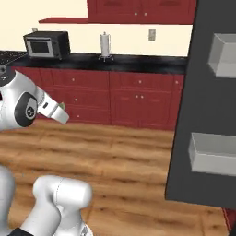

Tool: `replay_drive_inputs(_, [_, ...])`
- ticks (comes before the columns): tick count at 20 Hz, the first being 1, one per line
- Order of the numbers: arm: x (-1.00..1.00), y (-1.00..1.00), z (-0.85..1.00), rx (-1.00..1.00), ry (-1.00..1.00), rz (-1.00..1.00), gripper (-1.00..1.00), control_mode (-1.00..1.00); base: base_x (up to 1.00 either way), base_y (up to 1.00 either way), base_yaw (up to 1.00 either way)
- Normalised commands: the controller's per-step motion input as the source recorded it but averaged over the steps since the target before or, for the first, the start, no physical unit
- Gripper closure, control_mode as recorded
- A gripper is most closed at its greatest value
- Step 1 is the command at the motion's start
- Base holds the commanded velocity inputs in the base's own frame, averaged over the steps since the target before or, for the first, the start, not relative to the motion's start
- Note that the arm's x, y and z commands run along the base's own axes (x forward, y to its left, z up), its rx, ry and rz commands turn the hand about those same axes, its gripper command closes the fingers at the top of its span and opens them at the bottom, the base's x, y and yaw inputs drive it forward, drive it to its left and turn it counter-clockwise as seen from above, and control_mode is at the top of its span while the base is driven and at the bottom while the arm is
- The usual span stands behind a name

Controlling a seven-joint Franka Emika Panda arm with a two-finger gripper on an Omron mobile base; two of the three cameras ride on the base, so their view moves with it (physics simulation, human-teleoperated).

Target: Take the lemon wedge from the fridge and place it on the plate with fish on the dining counter.

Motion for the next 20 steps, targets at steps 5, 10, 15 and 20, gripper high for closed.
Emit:
replay_drive_inputs(5, [0.0, 0.0, 0.0, 0.0, 0.0, 0.0, 1.0, 1.0, 0.0, 0.08, 0.98])
replay_drive_inputs(10, [0.0, 0.0, 0.0, 0.0, 0.0, 0.0, 1.0, 1.0, 0.0, 0.08, 0.99])
replay_drive_inputs(15, [0.0, 0.0, 0.0, 0.0, 0.0, 0.0, 1.0, 1.0, 0.0, 0.08, 0.99])
replay_drive_inputs(20, [0.0, 0.0, 0.0, 0.0, 0.0, 0.0, 1.0, 1.0, 0.03, 0.08, 0.95])
